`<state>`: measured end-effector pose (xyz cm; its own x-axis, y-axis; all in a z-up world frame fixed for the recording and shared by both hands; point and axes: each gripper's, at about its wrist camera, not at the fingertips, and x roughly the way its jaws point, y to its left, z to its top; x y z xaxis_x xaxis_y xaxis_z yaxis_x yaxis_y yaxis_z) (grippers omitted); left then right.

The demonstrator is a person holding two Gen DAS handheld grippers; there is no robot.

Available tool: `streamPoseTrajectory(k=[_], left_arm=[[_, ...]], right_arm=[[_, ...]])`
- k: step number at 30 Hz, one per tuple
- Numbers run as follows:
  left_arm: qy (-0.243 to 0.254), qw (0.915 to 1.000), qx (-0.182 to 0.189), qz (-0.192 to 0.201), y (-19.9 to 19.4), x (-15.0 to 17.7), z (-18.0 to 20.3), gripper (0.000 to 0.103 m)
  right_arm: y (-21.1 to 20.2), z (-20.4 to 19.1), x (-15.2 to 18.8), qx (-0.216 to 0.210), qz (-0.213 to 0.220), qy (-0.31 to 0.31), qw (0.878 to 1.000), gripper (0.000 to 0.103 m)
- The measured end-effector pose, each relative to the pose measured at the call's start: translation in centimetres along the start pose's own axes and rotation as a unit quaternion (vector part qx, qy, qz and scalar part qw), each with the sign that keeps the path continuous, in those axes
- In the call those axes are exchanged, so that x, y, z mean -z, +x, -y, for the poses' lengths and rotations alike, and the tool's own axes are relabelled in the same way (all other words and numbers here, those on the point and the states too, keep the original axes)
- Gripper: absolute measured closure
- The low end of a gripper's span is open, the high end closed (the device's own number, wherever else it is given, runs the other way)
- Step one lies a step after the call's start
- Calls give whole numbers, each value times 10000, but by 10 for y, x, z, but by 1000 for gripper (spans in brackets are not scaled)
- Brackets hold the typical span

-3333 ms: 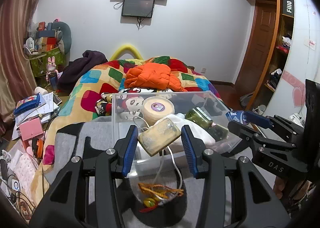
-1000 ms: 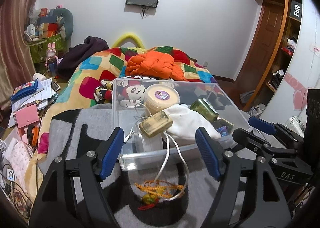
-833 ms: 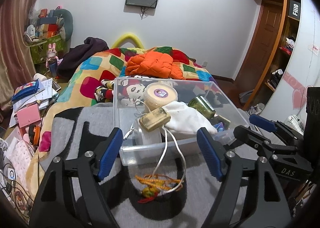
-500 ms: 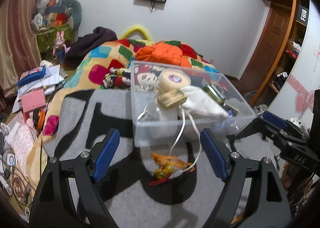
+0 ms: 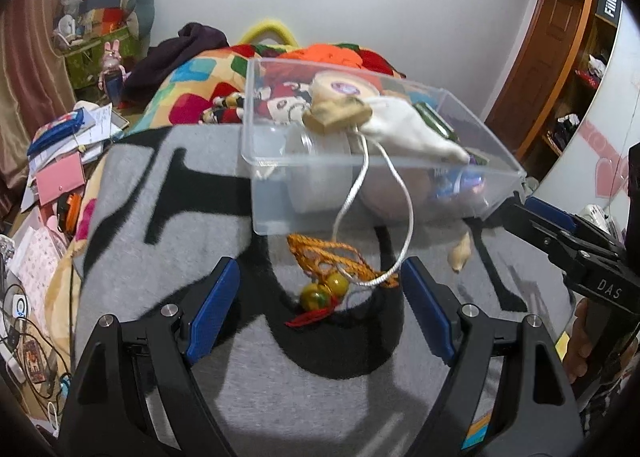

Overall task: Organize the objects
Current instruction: 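Grasp the bead ornament with left tool while right grasps the seashell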

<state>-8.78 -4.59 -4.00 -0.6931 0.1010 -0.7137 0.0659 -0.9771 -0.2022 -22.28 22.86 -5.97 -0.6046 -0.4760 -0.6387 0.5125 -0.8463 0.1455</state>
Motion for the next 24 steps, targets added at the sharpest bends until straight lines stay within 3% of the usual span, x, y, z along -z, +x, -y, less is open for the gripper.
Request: streamPoseTrajectory(k=[9,14,19,24], left_arm=[[-77,9994,23,-342,20,11,5,22],[-82,9993,-46,-359,23,12,10,35],[14,9992,-248,-304,25,13,17,42],[-75,9994,-241,-226,24,9,13,70]], right_arm=[[28,5,15,-79,-474,132,9988,28],[35,5,21,-250,-630,163,9976,28],[39,-1,24,-243,-651,82,9975,28],[44,-5,27,-220,-684,79,9974,35]])
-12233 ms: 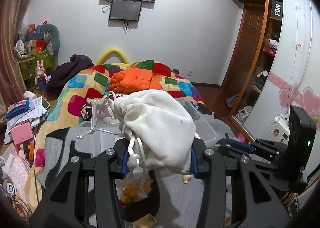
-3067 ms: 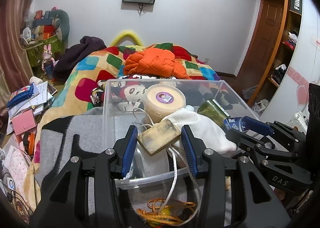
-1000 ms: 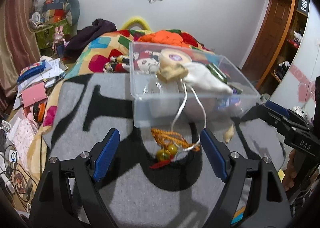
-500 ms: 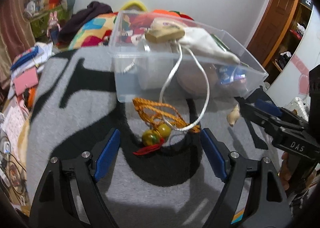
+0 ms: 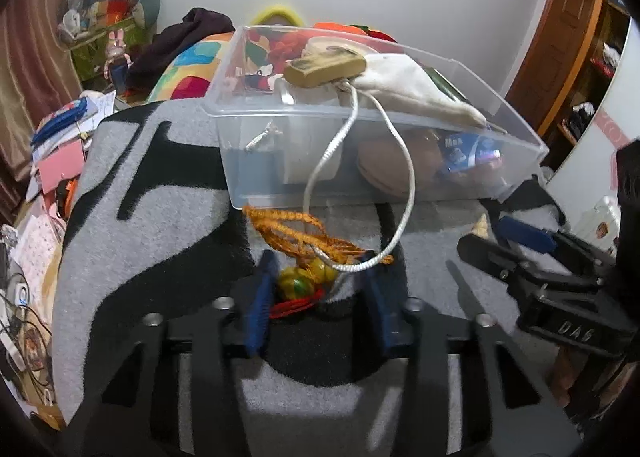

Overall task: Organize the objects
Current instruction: 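Grasp the bead ornament with left tool while right grasps the seashell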

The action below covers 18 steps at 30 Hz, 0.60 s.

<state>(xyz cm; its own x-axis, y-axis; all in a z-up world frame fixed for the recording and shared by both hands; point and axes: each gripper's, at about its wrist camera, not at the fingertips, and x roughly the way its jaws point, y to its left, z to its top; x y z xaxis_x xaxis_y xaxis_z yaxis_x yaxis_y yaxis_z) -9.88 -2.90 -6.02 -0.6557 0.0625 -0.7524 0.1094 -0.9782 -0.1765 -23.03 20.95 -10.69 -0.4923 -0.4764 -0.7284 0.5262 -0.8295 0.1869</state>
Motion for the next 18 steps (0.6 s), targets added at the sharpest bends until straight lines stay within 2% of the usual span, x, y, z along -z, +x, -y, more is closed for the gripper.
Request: streamPoseTrajectory(k=[9,14,16,18], left_arm=[[121,9999,-22,94,0,4,7,74],[-5,9999,65,116,-2,5,3,74],[-66,9998,125,112,-4,6,0,74],[-103,9998,147,113,-6,7,-1,74]], right_arm=[[1,-11,2,183,23,-300,9994,55],[0,-12,2,163,47,-360,9992,70],[0,-12,2,155,48,-352,9992,79],[-1,-10,2,85,44,-304,9995,79]])
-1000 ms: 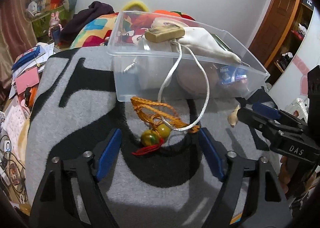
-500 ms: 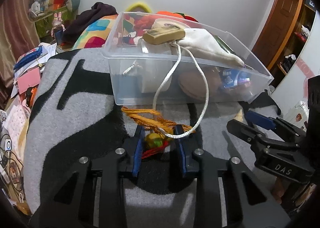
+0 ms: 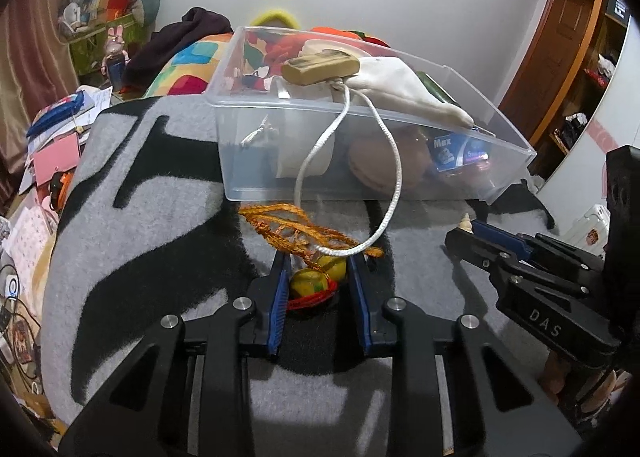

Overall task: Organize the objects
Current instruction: 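Grasp the bead ornament with left tool while right grasps the seashell, then carry the bead ornament into the box with left tool while right carries the seashell inside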

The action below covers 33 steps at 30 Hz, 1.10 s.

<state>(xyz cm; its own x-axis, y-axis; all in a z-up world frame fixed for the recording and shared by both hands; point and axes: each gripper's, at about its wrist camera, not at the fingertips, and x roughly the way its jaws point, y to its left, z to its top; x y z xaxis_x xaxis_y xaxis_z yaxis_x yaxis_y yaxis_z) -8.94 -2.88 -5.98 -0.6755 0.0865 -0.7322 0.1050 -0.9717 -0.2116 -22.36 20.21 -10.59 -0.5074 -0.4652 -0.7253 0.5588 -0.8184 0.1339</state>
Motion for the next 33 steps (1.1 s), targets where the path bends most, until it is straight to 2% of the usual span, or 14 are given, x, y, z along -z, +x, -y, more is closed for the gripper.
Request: streamPoseTrajectory(k=[20,33], left_arm=[[81,9989,182,429,-32,-9,6,74],[227,9971,161,714,-49,-22,12,74]], right_arm=[[-31,-6,-6,-182,422,15,9989,80],[-53,-6,-16,-235,764,1,9968,80]])
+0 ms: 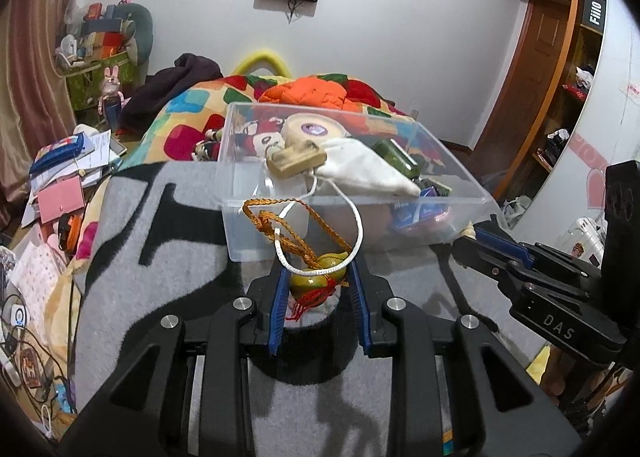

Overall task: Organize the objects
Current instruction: 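Carry the bead ornament into the box with left tool while right carries the seashell inside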

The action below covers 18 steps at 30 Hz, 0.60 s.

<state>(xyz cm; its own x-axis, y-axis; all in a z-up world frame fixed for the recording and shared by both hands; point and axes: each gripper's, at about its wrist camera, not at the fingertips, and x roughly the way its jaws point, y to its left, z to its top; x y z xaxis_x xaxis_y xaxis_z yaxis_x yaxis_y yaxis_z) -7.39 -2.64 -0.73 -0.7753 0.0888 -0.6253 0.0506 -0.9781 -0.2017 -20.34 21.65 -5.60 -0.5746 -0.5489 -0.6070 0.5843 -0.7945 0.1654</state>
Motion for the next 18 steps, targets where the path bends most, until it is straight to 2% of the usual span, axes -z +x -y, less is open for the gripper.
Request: streamPoseTrajectory(k=[18], left_arm=[[27,9995,14,303,1,-37,-7,74]], right_arm=[[-8,13,-29,213,331,-96,9992,79]])
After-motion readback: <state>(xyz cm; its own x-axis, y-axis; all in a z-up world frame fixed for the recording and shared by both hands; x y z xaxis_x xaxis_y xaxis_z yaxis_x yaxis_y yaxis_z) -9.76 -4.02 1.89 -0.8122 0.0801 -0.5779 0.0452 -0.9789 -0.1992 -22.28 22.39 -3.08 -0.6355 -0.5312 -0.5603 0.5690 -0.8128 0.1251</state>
